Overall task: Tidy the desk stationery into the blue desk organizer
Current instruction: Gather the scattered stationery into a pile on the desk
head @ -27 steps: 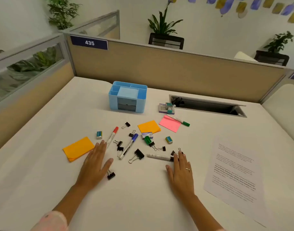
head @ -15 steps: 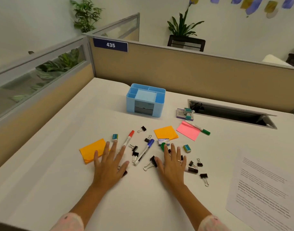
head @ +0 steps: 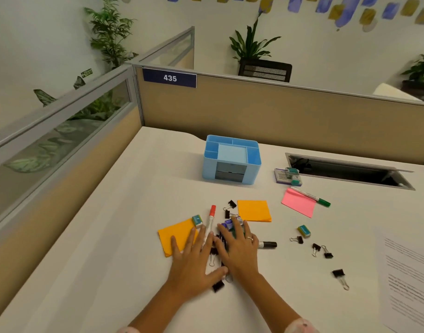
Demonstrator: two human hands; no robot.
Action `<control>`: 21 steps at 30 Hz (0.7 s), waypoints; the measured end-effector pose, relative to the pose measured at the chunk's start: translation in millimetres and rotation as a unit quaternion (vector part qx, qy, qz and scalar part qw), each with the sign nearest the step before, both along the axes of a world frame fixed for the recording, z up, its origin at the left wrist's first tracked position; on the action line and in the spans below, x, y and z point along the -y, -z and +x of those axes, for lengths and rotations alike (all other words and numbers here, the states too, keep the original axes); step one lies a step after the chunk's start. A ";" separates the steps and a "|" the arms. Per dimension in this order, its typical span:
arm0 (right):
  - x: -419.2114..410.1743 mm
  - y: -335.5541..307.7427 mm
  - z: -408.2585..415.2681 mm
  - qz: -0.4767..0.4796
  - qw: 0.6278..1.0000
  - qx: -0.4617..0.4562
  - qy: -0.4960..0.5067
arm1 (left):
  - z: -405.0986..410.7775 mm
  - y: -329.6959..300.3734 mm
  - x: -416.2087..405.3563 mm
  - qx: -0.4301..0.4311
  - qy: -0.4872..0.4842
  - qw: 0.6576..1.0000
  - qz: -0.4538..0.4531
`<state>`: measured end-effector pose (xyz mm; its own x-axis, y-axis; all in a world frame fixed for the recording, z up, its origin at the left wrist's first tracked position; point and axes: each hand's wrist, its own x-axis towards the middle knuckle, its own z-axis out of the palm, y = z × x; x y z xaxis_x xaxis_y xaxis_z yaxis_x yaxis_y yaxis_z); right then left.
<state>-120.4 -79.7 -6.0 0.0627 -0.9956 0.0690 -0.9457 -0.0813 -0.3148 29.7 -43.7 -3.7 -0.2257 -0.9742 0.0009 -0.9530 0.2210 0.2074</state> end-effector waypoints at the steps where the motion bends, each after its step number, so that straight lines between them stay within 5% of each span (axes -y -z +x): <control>1: 1.3 0.1 6.0 0.002 1.000 0.001 0.010 | 5.9 -1.1 3.1 0.000 0.014 1.000 -0.006; 11: 28.6 3.8 103.5 0.012 0.999 0.024 0.030 | 99.3 -2.5 35.5 -0.012 0.068 0.996 -0.049; 21: 56.7 -1.9 185.6 0.030 0.998 0.043 -0.021 | 178.6 -1.7 53.3 -0.037 0.018 0.998 -0.054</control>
